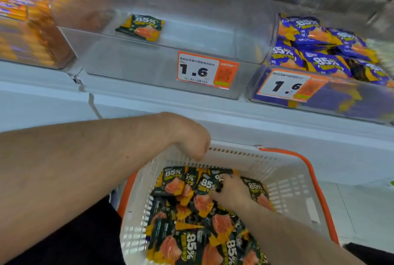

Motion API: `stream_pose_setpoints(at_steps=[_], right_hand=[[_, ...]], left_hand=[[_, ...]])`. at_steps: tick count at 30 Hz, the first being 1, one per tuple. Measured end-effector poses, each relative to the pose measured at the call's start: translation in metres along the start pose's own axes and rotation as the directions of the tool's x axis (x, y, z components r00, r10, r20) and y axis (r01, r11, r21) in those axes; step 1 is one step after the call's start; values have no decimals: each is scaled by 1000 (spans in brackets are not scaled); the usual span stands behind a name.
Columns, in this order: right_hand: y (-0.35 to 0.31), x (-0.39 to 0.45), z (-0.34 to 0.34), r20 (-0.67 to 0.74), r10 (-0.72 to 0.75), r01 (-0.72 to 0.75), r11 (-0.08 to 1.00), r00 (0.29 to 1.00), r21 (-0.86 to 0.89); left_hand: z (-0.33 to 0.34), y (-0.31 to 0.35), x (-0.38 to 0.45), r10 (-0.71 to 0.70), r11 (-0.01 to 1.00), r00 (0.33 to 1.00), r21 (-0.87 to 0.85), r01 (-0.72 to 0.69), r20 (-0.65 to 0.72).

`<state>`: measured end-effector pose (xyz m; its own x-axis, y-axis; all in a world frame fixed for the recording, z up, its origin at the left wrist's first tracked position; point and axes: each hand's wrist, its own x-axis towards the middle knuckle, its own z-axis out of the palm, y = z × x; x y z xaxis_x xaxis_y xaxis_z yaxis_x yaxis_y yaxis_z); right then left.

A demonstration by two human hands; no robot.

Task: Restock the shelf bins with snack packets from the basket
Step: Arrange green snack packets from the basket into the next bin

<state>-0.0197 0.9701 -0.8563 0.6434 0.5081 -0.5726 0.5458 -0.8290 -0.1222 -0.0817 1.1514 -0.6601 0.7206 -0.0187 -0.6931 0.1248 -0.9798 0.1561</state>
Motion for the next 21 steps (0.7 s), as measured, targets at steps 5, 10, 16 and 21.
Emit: stream_pose_setpoints(at_steps=[5,10,16,21], right_hand=[[-15,3,20,-16,127,-128,986,992,-106],[-26,9,22,-54,232,-234,971,971,-54],[-16,10,4,123,364,-350,665,923,659],[-13,-16,-64,-33,68,-45,884,997,466]], left_hand=[[1,-1,3,-41,999,999,-2,41,14],[1,-5,4,-72,997,997,-6,72,30],[-5,-8,2,-72,997,997,-20,72,23],[-21,-15,-16,-134,990,991,-42,134,2]])
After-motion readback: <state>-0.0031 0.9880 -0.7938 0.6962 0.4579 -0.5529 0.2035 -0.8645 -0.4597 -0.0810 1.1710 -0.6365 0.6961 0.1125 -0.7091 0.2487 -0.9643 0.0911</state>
